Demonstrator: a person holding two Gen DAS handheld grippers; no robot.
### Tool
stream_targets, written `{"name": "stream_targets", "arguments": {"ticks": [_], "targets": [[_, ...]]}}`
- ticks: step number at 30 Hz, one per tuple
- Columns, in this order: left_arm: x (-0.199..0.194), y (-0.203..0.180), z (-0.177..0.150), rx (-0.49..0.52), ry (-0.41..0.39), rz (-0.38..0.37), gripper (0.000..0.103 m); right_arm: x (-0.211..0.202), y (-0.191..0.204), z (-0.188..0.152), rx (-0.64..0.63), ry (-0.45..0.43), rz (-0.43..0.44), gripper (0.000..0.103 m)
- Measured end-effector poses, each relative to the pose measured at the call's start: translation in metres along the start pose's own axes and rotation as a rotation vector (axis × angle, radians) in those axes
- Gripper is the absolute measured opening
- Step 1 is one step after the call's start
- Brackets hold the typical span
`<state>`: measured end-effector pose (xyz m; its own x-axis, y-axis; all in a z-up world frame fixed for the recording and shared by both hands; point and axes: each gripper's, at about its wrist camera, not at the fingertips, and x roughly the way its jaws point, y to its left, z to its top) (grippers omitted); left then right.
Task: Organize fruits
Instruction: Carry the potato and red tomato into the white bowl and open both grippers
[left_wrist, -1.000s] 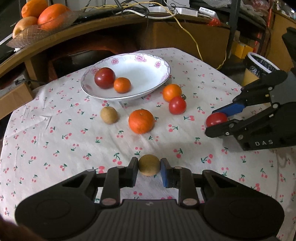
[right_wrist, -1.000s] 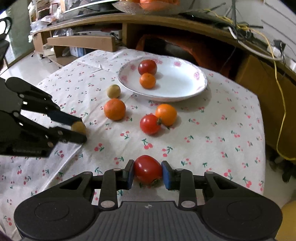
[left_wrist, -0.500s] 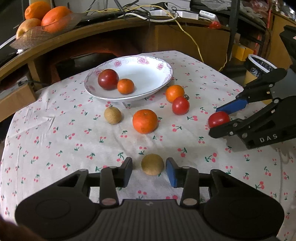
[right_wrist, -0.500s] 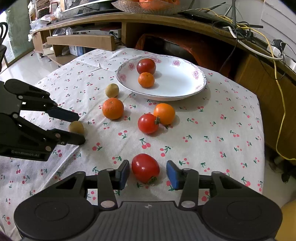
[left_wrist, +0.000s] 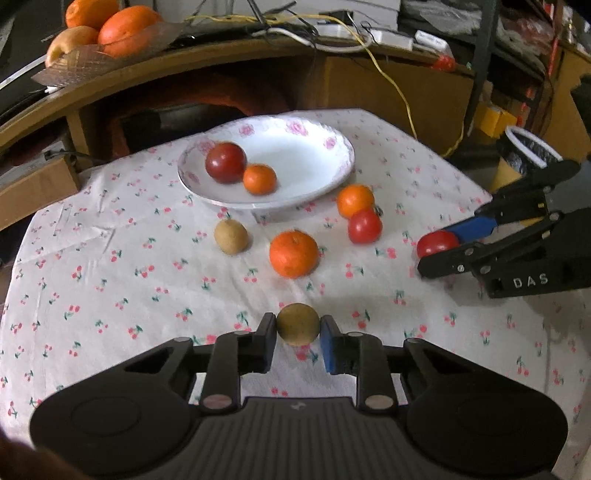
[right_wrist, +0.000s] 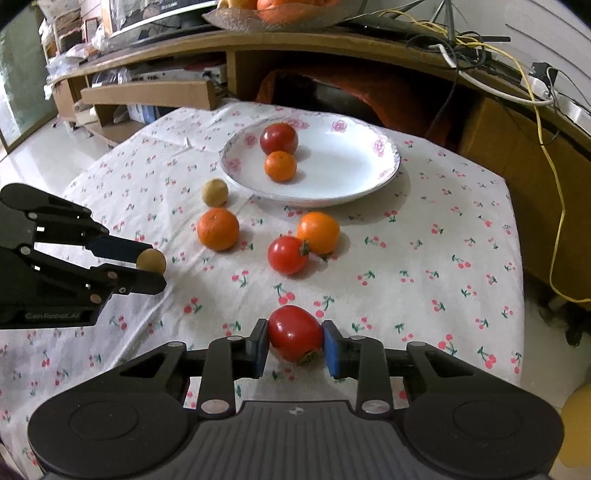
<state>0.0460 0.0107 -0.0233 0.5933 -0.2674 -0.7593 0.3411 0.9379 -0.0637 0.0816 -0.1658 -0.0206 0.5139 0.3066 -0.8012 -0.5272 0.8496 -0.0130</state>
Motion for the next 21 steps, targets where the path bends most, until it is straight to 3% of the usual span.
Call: {"name": "stream_targets", "arguments": {"ticks": [11,21], "targets": [[0.006,0.008,0.052,-0.037,-0.089,0.014,0.032,0.004,-0.008,0.047,0.038,-0.08,-0.024,0.029],[0.034,0.022,0.076,-0.048,-0.086,0.056,0.032,0.028,-0.016,0.078,0.056,-0.098,-0.049,0.029]]}}
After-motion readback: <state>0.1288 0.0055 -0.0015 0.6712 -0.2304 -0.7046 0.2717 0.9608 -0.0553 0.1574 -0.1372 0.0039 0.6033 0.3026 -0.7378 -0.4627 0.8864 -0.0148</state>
